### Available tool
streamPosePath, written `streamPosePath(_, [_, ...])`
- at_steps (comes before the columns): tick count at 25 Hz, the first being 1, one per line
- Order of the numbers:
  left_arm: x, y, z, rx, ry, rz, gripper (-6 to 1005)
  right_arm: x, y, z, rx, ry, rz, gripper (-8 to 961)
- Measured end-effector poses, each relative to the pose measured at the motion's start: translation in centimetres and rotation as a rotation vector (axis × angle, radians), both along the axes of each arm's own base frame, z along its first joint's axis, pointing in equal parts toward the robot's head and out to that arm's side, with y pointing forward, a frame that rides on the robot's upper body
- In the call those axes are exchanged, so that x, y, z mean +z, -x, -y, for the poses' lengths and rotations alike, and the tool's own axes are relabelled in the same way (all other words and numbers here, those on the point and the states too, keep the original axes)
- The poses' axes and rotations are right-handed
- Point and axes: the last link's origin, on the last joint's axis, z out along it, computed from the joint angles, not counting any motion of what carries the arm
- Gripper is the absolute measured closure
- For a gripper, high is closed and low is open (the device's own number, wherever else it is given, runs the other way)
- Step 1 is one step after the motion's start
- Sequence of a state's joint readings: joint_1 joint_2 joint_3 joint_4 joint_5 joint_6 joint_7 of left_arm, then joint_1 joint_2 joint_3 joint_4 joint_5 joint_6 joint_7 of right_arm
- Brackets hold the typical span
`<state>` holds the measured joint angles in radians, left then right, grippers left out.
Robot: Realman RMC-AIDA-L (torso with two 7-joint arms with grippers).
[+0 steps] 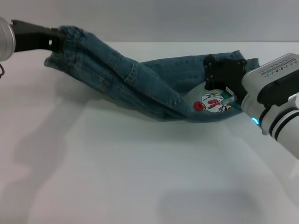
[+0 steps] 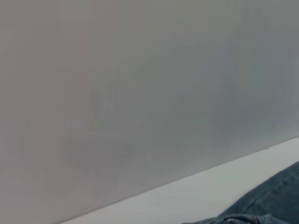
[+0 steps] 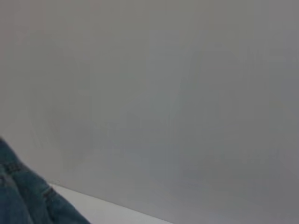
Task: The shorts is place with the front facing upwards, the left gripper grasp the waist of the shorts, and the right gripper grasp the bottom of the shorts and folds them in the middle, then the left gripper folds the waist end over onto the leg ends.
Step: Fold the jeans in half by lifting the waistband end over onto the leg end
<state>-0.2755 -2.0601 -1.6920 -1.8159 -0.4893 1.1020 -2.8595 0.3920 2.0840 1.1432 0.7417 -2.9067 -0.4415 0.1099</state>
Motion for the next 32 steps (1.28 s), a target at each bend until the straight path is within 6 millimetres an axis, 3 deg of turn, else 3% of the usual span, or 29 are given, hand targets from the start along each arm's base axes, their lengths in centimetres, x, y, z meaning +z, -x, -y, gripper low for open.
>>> streamPosePath(15, [1.3, -5.0, 1.5, -0.126, 0.005, 0.026, 957, -1.5, 0.7, -1.2, -0.004, 0.08, -0.048, 952])
streamPosePath(32, [0.0, -8.3, 2.0, -0.251, 0.058, 0.146, 958, -5.1, 5.1, -0.6, 0.078, 0.27, -0.102, 953])
